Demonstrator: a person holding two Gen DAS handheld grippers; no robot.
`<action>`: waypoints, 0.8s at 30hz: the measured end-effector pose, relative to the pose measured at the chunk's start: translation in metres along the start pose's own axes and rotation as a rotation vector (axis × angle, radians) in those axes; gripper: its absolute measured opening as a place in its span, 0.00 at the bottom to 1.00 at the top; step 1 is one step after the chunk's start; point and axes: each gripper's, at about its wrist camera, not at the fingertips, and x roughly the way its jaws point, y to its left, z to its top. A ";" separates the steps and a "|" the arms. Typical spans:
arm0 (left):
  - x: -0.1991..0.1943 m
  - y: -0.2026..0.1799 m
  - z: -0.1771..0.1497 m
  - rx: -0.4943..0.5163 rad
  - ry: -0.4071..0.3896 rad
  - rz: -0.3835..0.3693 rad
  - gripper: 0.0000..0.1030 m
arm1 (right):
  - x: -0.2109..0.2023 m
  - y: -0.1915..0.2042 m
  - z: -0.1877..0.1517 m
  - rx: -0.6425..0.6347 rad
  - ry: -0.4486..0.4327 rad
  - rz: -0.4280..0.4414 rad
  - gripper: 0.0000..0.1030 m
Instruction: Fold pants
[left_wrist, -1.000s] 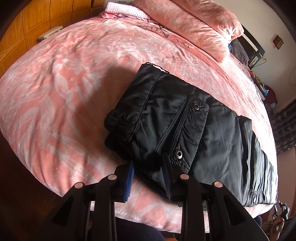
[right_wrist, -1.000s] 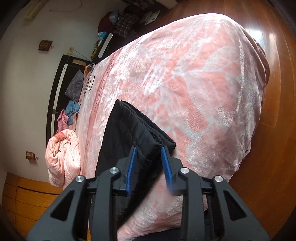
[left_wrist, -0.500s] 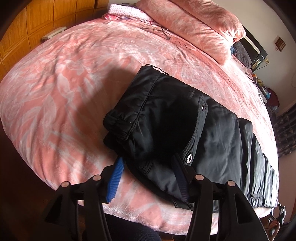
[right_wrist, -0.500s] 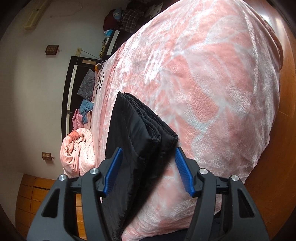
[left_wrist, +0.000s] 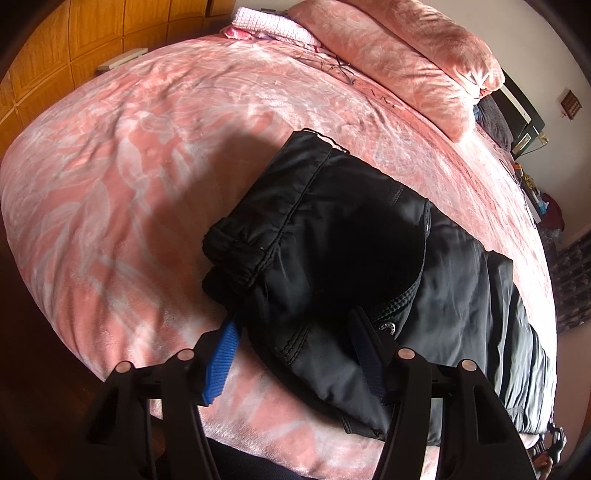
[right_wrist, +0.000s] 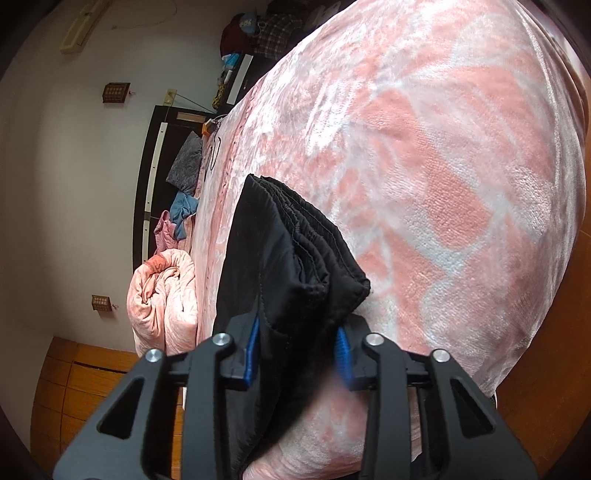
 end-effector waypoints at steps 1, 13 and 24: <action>0.000 0.000 0.000 -0.001 -0.004 0.002 0.61 | -0.001 0.004 0.000 -0.011 -0.003 -0.012 0.23; 0.000 0.003 -0.008 0.006 -0.047 0.002 0.66 | -0.020 0.094 -0.012 -0.225 -0.059 -0.115 0.16; -0.004 0.007 -0.015 -0.001 -0.080 -0.026 0.70 | -0.033 0.154 -0.028 -0.367 -0.080 -0.155 0.16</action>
